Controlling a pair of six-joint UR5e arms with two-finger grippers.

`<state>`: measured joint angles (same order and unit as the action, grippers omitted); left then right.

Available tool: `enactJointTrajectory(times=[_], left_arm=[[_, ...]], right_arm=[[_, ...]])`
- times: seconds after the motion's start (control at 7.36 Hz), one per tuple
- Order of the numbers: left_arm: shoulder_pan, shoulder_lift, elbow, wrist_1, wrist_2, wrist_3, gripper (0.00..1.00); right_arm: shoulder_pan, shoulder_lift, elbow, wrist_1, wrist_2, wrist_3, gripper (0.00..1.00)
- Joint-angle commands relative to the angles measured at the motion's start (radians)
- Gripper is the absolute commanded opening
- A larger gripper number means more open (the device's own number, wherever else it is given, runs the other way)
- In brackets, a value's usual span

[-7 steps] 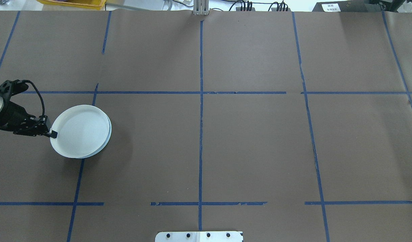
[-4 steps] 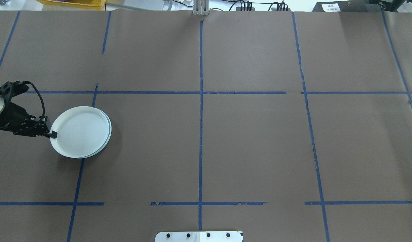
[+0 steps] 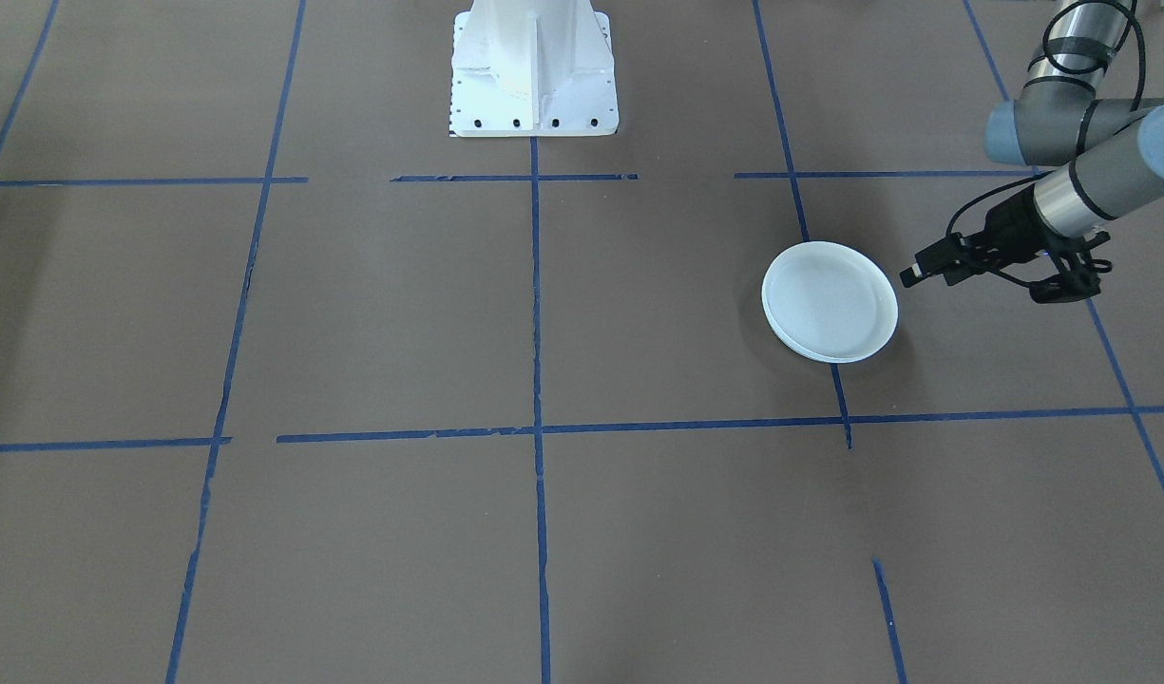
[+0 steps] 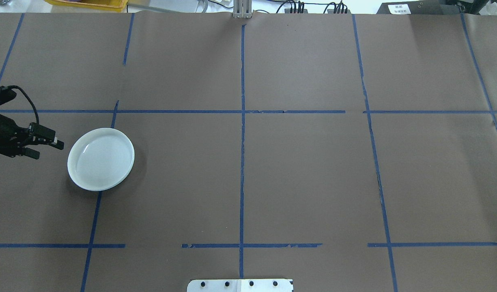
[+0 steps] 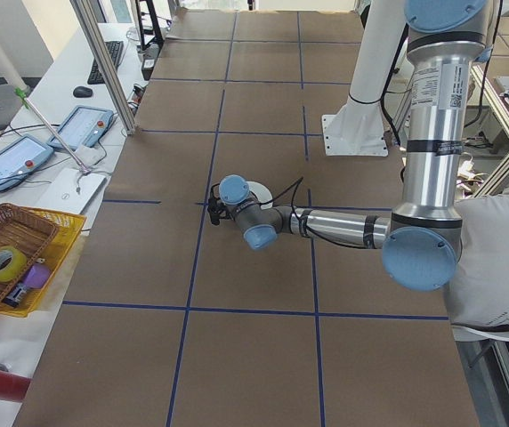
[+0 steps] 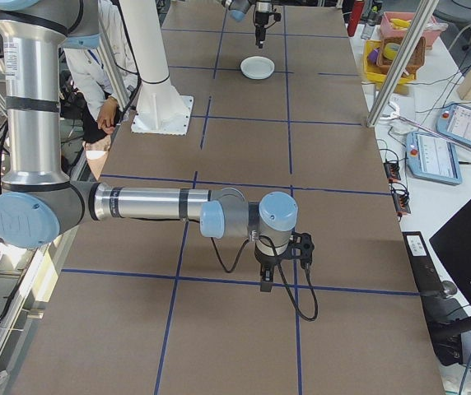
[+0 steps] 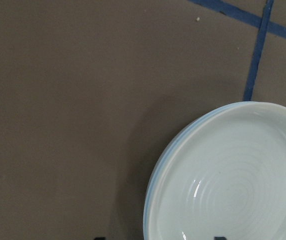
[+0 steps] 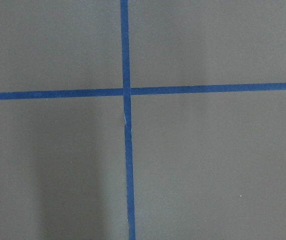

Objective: Stack plate in center

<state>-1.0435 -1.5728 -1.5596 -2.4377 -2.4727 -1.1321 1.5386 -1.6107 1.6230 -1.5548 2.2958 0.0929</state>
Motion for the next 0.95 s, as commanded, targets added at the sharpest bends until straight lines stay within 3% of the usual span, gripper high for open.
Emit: enactJointTrajectory(times=[0.0, 0.14, 0.41, 0.54, 0.68, 0.82], left_arm=[[-0.122, 0.066, -0.007, 0.058, 0.0, 0.25, 1.0], [-0.172, 0.066, -0.008, 0.163, 0.018, 0.41, 1.0], [-0.318, 0.063, -0.096, 0.541, 0.154, 0.808, 1.0], [-0.431, 0.057, -0.162, 0.748, 0.254, 1.017, 1.0], [-0.502, 0.048, -0.207, 0.926, 0.285, 1.145, 1.0], [-0.509, 0.059, -0.211, 0.959, 0.281, 1.193, 1.0]], right_arm=[[0.0, 0.0, 0.0, -0.001, 0.001, -0.001, 1.0], [0.0, 0.0, 0.002, 0.001, -0.001, 0.001, 1.0], [0.0, 0.0, 0.0, -0.001, 0.001, 0.001, 1.0], [0.0, 0.0, 0.0, -0.001, 0.001, 0.001, 1.0], [0.0, 0.0, 0.0, -0.001, -0.001, 0.001, 1.0], [0.0, 0.0, 0.0, -0.001, 0.001, 0.001, 1.0]])
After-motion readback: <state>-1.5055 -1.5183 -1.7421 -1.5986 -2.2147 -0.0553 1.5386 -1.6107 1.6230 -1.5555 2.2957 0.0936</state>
